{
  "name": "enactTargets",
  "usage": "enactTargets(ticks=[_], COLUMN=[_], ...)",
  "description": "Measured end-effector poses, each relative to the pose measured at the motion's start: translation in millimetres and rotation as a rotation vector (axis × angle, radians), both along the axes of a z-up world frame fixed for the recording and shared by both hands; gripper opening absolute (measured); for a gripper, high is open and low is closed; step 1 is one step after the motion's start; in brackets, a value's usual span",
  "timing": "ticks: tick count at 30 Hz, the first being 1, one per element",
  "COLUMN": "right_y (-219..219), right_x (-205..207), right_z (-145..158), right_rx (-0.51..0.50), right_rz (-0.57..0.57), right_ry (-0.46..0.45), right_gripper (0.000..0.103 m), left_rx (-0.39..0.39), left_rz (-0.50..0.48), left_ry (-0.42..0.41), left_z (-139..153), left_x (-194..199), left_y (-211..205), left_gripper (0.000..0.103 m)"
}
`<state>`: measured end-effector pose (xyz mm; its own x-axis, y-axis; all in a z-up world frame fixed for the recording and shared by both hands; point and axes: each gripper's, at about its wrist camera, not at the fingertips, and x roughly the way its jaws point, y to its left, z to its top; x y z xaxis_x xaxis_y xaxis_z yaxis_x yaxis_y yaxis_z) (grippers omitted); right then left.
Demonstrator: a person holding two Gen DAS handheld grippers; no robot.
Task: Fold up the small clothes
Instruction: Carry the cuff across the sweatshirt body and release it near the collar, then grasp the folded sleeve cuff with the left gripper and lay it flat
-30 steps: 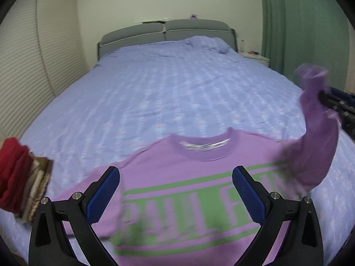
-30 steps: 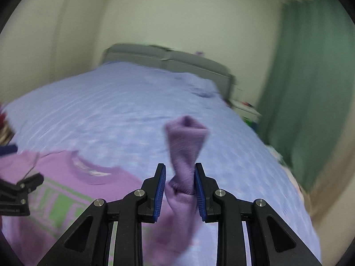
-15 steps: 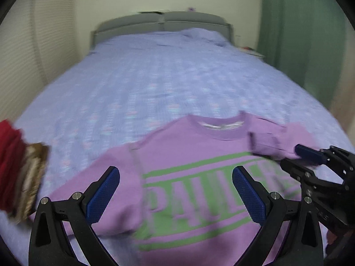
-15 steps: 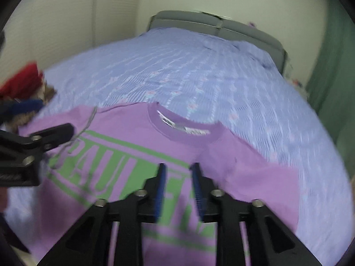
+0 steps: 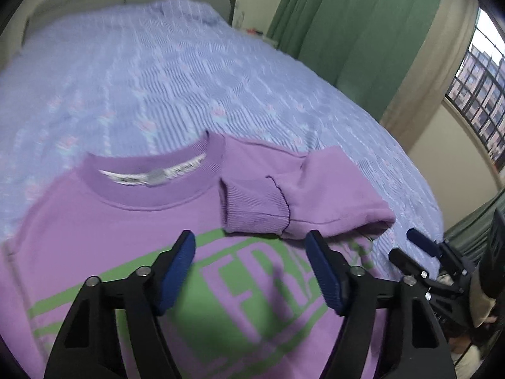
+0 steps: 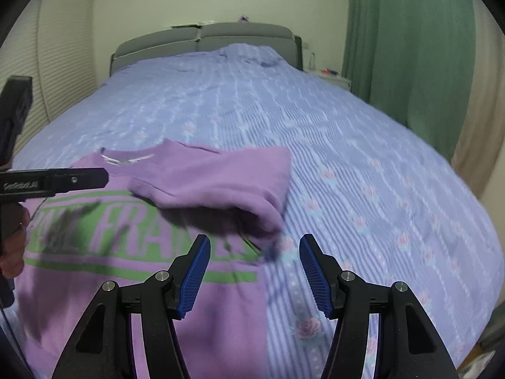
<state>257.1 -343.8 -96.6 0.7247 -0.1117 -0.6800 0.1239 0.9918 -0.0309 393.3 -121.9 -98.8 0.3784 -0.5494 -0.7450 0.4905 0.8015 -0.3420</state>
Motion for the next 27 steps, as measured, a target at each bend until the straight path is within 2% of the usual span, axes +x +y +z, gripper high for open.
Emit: enactTargets(ticks=[3, 7, 12, 13, 15, 16, 17, 22, 27], right_y=[-9, -11, -13, -14, -13, -13, -13, -14, -15], right_x=[7, 16, 24, 26, 27, 27, 28, 29, 30], right_z=[-11, -18, -24, -25, -27, -27, -29, -31, -32], right_rx=[0.041, 0.078, 0.074, 0.079, 0.079, 0.076, 0.073, 0.087, 0.103], right_rz=[-0.013, -0.014, -0.015, -0.015, -0.014, -0.017, -0.02, -0.018, -0.019], right_ry=[0.011, 0.009, 0.005, 0.007, 0.007, 0.007, 0.01, 0.015, 0.015], right_gripper=[0.059, 0.059, 0.059, 0.059, 0.059, 0.059, 0.059, 0.059, 0.059], left_rx=[-0.02, -0.088, -0.078, -0.074, -0.062, -0.053, -0.046, -0.048, -0.064], left_rz=[0.014, 0.036, 0.025, 0.027, 0.044, 0.058, 0.063, 0.065, 0.129], left_ry=[0.066, 0.147, 0.163, 0.162, 0.152, 0.144, 0.143, 0.108, 0.004], left_z=[-15, -30, -41, -43, -43, -43, -43, -30, 12], left_x=[18, 38, 49, 50, 51, 51, 52, 45, 26], left_y=[-9, -14, -31, -34, -37, -38, -38, -33, -11], left_gripper=[0.069, 0.064, 0.061, 0.061, 0.046, 0.032, 0.026, 0.015, 0.014])
